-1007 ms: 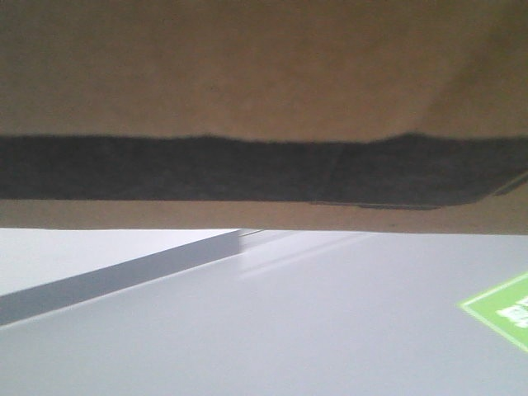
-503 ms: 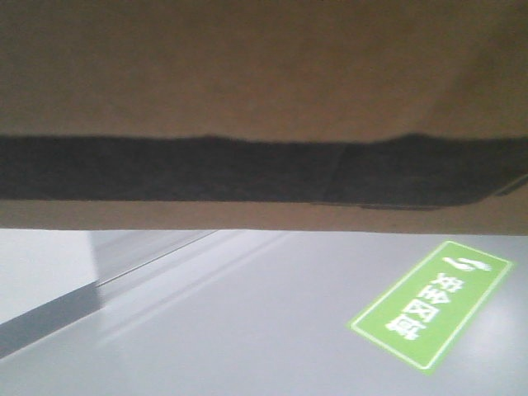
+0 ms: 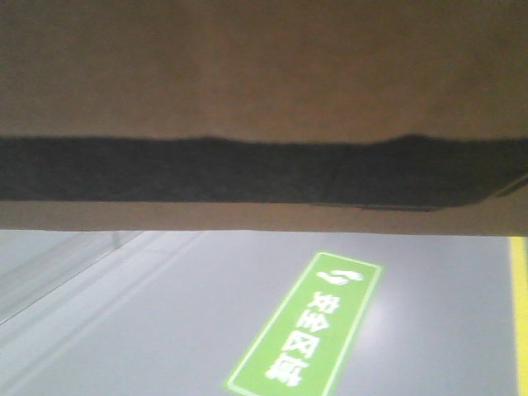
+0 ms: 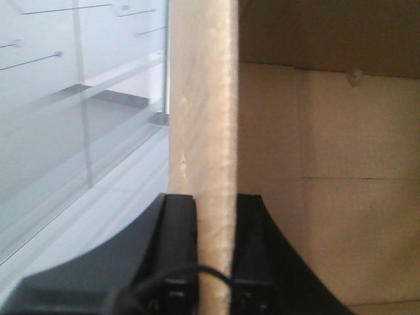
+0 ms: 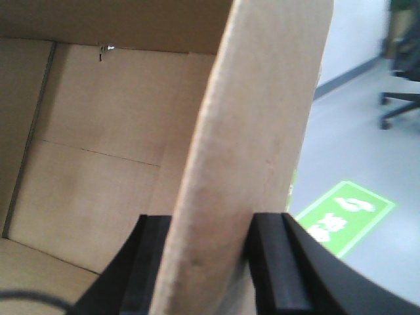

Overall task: Grab box from left shelf to table start
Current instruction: 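Carry the box with both grippers toward the white table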

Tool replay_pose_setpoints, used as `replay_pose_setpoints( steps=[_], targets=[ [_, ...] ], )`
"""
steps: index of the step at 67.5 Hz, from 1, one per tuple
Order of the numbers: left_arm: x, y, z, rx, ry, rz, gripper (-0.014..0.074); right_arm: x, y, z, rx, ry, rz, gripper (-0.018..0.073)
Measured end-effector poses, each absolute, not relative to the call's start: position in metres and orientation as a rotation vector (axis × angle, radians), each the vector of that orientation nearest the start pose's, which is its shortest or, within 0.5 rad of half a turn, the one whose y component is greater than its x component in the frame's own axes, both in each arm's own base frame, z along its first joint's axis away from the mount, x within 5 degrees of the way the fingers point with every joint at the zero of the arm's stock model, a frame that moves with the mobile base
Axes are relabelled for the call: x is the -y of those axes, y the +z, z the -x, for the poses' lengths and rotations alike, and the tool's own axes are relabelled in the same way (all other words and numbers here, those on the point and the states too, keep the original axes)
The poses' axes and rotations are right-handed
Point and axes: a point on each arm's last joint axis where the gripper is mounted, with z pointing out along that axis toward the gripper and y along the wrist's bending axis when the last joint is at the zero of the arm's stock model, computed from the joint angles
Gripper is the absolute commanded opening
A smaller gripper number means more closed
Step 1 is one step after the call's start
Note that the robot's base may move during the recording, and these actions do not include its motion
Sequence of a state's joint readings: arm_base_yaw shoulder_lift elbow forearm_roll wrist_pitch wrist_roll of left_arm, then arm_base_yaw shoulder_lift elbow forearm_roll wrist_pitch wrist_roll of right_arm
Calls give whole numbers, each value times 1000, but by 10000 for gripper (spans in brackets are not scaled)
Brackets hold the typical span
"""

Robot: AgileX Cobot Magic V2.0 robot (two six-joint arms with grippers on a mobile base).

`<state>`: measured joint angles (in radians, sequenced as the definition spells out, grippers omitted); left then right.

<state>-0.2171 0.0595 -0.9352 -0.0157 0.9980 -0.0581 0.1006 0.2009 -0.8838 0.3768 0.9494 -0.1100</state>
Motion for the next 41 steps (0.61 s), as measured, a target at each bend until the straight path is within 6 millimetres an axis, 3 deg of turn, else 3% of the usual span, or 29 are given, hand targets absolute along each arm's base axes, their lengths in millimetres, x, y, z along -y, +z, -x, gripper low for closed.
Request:
replay_pose_setpoints(
  steps=[41],
  targets=[
    [-13, 393, 62, -1605, -230, -131, -99, -25, 395, 21, -1713, 421, 213, 63]
  ],
)
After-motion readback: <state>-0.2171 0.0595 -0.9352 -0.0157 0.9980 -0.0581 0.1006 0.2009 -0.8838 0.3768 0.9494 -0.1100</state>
